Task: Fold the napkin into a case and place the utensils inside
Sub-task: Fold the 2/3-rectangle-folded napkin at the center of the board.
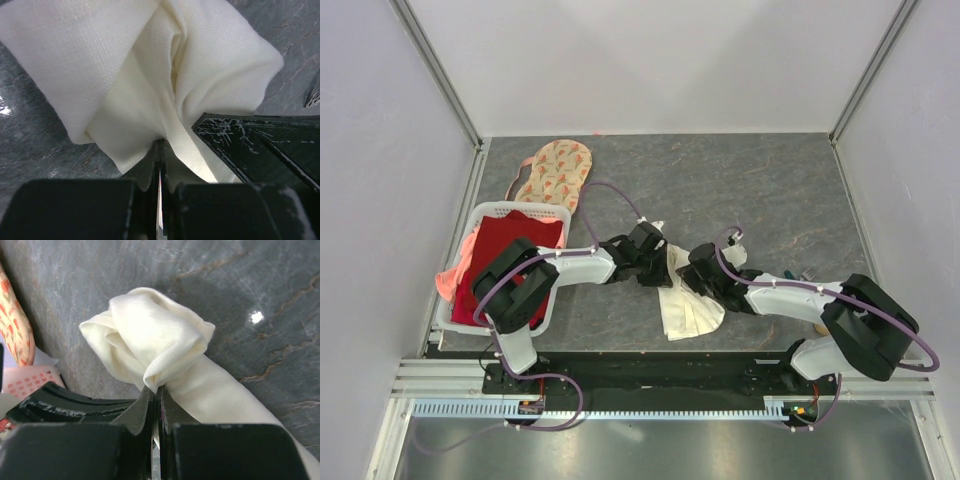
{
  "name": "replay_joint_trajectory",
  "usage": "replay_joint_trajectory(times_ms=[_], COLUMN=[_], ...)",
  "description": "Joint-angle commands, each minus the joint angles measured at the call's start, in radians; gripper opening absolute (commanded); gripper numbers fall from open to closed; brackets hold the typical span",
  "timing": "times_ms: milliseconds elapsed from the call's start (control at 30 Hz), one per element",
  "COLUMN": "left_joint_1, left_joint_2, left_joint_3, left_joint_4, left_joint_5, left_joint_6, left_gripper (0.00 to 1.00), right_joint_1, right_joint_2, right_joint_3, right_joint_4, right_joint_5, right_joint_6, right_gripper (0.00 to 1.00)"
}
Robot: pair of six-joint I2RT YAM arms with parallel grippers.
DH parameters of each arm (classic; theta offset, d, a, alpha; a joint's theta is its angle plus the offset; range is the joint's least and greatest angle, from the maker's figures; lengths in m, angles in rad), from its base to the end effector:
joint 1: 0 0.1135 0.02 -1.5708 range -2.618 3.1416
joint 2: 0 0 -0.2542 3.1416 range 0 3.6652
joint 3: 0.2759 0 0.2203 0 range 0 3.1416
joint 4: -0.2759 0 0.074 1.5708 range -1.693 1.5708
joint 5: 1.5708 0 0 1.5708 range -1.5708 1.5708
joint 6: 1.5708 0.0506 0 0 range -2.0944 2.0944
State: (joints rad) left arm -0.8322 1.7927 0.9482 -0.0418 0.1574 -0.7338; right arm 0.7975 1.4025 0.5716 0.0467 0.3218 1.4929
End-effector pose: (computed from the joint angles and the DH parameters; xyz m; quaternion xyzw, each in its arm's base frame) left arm 0.2230 -0.2567 0.1468 0.0725 0.9367 -0.2885 0.1849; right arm 0.1868 0.1685 0.1619 0.3684 0.8362 0.2834 0.2910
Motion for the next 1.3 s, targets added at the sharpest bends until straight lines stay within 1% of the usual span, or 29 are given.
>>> replay_joint_trajectory(times_ms=[0, 67, 100, 233, 367, 467, 600, 633, 733, 767, 867, 933, 1000, 1067, 1167, 1267], left_joint_1=[-0.008, -0.008, -0.008, -0.01, -0.008, -0.01, -0.008, -0.008, -0.005, -0.007, -0.007, -0.007, -0.007, -0.008, -0.01, -0.022], left_joint_2=[0.02, 0.013, 0.01, 0.002, -0.041, -0.111, -0.199, -0.244, -0.315, -0.325, -0.305, -0.265, -0.191, -0.138, -0.087, -0.072], left_joint_3=[-0.028, -0.035, -0.04, -0.072, -0.126, -0.178, -0.248, -0.259, -0.285, -0.285, -0.293, -0.295, -0.29, -0.267, -0.259, -0.252], left_joint_4=[0.039, 0.039, 0.066, 0.115, 0.175, 0.215, 0.23, 0.223, 0.182, 0.143, 0.134, 0.183, 0.233, 0.249, 0.313, 0.322], left_joint_5=[-0.002, -0.004, -0.005, -0.007, -0.028, -0.062, -0.11, -0.12, -0.14, -0.145, -0.153, -0.153, -0.154, -0.151, -0.124, -0.128], left_joint_6=[0.007, 0.025, 0.033, 0.062, 0.074, 0.071, 0.071, 0.06, 0.047, 0.044, 0.036, 0.06, 0.068, 0.071, 0.05, 0.05], left_gripper=[0.02, 0.02, 0.02, 0.02, 0.02, 0.03, 0.04, 0.04, 0.04, 0.04, 0.04, 0.02, 0.02, 0.02, 0.02, 0.02], right_joint_1=[0.029, 0.042, 0.046, 0.086, 0.129, 0.157, 0.167, 0.169, 0.17, 0.17, 0.17, 0.174, 0.175, 0.181, 0.197, 0.207], right_joint_2=[0.033, 0.035, 0.036, 0.041, 0.047, 0.049, 0.044, 0.039, 0.018, 0.009, 0.0, 0.001, 0.006, 0.013, 0.035, 0.052], right_joint_3=[0.024, 0.005, -0.004, -0.073, -0.116, -0.145, -0.161, -0.157, -0.159, -0.161, -0.156, -0.153, -0.142, -0.125, -0.099, -0.076], right_joint_4=[-0.01, 0.015, 0.03, 0.151, 0.179, 0.199, 0.21, 0.196, 0.165, 0.162, 0.134, 0.134, 0.124, 0.111, 0.09, 0.084], right_joint_5=[0.074, 0.086, 0.094, 0.147, 0.221, 0.272, 0.292, 0.295, 0.31, 0.312, 0.315, 0.321, 0.324, 0.322, 0.332, 0.336], right_joint_6=[0.173, 0.225, 0.248, 0.419, 0.548, 0.616, 0.63, 0.629, 0.616, 0.615, 0.624, 0.638, 0.641, 0.649, 0.678, 0.702], right_gripper=[0.0, 0.0, 0.0, 0.0, 0.0, 0.0, 0.0, 0.0, 0.0, 0.0, 0.0, 0.0, 0.0, 0.0, 0.0, 0.0])
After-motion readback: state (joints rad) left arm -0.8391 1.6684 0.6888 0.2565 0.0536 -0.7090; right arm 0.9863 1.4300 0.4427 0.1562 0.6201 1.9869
